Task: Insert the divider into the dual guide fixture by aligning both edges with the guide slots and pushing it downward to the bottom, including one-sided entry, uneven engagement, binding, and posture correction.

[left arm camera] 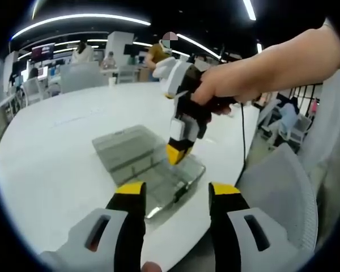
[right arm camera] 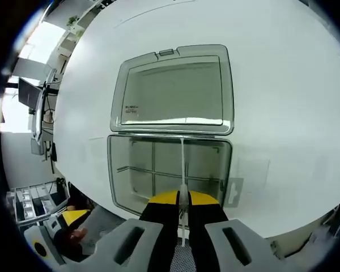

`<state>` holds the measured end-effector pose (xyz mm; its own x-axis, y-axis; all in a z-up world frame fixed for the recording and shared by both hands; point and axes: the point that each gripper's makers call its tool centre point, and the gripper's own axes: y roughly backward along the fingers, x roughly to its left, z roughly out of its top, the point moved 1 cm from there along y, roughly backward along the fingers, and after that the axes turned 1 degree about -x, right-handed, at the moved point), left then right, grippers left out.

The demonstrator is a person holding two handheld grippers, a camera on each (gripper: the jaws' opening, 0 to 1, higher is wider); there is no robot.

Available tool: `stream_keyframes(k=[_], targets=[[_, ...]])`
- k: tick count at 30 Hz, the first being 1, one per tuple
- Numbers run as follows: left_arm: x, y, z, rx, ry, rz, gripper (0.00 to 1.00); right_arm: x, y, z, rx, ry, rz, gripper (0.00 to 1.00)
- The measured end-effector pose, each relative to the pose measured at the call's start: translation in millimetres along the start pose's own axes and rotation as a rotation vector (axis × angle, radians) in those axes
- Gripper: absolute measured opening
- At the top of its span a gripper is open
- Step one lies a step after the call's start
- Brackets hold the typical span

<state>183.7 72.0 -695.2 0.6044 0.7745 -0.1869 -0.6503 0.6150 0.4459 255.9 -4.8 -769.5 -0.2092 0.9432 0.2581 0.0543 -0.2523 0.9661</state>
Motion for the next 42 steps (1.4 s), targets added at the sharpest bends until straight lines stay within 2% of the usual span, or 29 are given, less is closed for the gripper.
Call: stream_keyframes(k=[42], targets=[[12.2,5.8,1.3,-0.015,0.014,-0.013,0.41,3.0,-5.6,-3.4,0.021,-0.021,-0.037,0.0]])
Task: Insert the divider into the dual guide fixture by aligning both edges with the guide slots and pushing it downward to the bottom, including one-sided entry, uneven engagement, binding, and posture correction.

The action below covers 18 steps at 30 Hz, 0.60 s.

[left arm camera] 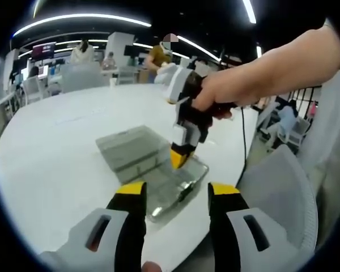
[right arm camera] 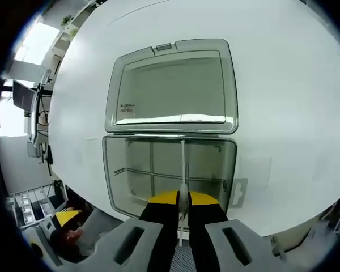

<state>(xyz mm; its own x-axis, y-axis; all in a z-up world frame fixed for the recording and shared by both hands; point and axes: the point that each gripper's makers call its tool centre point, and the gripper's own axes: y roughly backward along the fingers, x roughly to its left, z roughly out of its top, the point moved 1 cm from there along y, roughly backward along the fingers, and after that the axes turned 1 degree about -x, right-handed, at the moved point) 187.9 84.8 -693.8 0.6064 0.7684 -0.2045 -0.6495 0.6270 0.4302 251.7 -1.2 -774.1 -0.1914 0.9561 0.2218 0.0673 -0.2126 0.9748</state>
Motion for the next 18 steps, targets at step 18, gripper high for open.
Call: stream_keyframes(k=[18], targets=[[-4.3,0.9,0.9,-0.002,-0.002,0.008,0.41,-1.0,-10.3,6.3,0.007,0.061,-0.043,0.0]])
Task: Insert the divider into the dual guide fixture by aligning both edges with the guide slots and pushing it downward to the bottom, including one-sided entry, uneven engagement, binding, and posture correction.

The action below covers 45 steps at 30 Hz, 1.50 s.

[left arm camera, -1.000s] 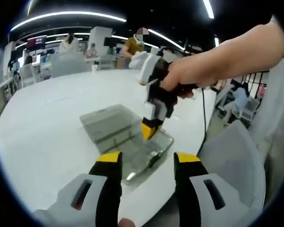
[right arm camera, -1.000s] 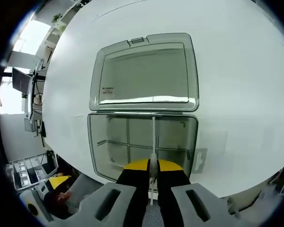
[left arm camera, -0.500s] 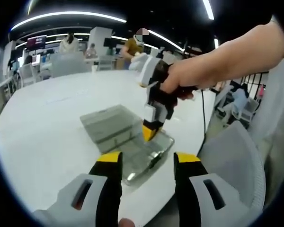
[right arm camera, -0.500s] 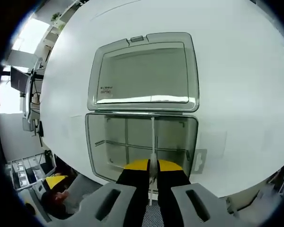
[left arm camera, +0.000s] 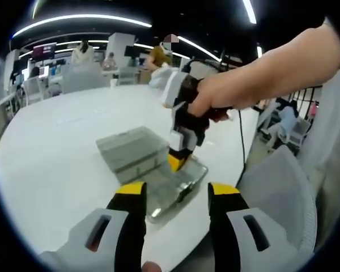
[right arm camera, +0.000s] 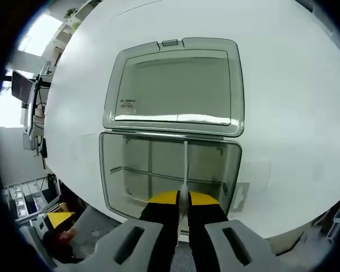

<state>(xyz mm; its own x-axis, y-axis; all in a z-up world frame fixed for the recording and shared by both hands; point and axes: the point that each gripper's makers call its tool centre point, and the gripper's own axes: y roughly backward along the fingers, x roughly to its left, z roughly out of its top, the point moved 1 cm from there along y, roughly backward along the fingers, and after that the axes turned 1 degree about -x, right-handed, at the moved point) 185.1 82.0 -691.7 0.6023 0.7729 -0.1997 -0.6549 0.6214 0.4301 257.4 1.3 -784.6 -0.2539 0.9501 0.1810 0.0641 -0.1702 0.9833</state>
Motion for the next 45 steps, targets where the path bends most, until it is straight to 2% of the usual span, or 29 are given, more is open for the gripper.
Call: stream_keyframes(k=[22,34,39,45], targets=[[0.0,-1.8,-1.9,0.013,0.0,-0.001,0.41,1.3,-12.6,-6.2,-0.003,0.078,-0.059,0.0],[0.0,-2.5,-2.9,0.021,-0.002,-0.004,0.41,2.1,-10.7,-7.9,-0.005,0.097,-0.073,0.0],[0.5,-2.0,-2.6,0.027,-0.004,-0.004,0.41,1.4,-11.6,-5.9,-0.01,0.091,-0.057,0.0],[-0.2,-3.2,-2.6,0.037,-0.007,-0.005,0.41,2.2,-11.0,-5.3,-0.037,0.12,0.023,0.03]])
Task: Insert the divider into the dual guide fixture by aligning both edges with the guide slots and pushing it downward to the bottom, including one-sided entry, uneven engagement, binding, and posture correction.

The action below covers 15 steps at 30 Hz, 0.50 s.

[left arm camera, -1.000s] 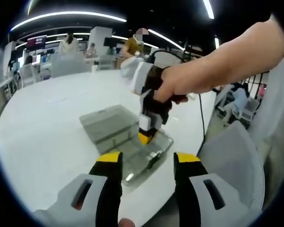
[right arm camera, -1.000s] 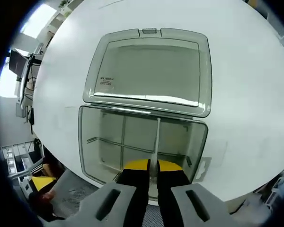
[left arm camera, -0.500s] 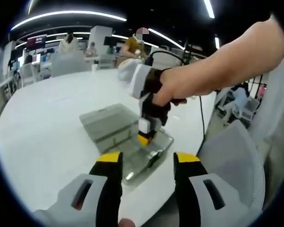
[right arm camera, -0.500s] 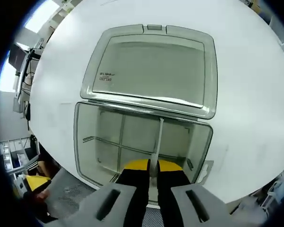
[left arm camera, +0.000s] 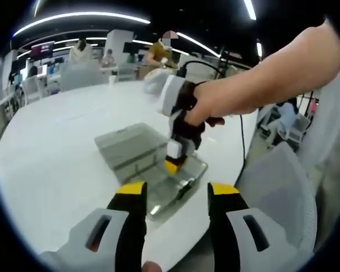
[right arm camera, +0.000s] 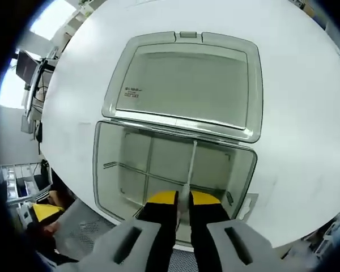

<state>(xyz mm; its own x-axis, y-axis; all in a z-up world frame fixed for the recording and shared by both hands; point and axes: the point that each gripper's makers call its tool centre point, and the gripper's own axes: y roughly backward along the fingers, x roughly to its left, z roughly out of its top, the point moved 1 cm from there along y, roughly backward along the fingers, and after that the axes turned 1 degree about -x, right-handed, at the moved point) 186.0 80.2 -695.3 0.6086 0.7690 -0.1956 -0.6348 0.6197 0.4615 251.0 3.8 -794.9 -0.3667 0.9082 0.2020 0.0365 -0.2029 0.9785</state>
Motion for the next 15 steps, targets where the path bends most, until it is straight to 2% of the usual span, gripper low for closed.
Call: stream_keyframes(k=[8,11,13,15], targets=[[-6.7,-4.2,-1.8,0.017,-0.008,-0.013,0.41,0.6,10.0,0.8,-0.066,0.055,0.08,0.08],[-8.1,-5.6,-2.3,0.024,-0.01,-0.016,0.41,-1.9,12.6,4.4,-0.094,0.049,0.108,0.11],[-8.4,-5.7,-2.6,0.029,-0.01,-0.018,0.41,-1.1,16.3,13.2,-0.158,0.075,0.138,0.14],[-7.3,-5.2,-2.5,0.033,-0.012,-0.017,0.41,2.8,23.4,10.3,-0.176,0.069,0.174,0.15]])
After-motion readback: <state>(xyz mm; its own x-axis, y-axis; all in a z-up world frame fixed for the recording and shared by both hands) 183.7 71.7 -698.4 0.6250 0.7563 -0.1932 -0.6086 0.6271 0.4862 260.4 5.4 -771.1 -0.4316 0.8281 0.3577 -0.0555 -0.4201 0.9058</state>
